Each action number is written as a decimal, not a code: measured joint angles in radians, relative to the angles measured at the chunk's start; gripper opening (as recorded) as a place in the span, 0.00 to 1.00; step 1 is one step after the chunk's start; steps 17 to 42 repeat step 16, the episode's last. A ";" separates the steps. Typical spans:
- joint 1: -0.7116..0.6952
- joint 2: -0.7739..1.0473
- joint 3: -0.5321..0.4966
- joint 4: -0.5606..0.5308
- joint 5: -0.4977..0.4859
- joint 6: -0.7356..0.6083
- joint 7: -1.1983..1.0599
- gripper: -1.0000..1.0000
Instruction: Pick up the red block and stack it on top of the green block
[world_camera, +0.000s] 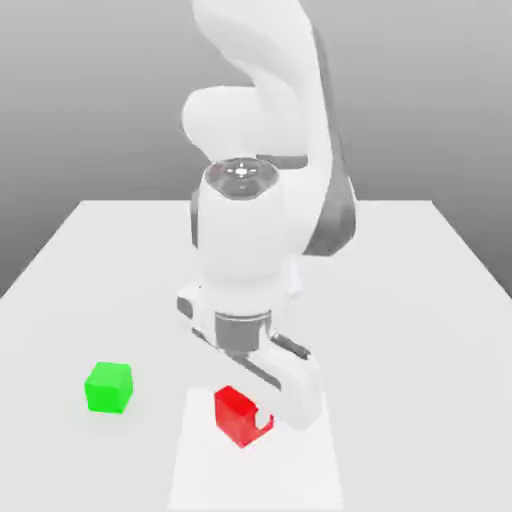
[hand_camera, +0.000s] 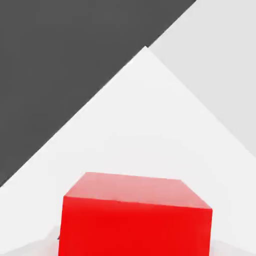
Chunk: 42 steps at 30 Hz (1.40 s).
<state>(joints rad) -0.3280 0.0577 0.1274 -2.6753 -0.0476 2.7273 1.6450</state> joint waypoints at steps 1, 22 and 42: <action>-0.042 -0.027 -0.021 -0.017 0.004 -0.011 0.035 0.00; -0.274 0.035 -0.127 -0.118 0.045 0.160 0.242 1.00; -0.274 0.035 -0.127 -0.118 0.045 0.160 0.242 1.00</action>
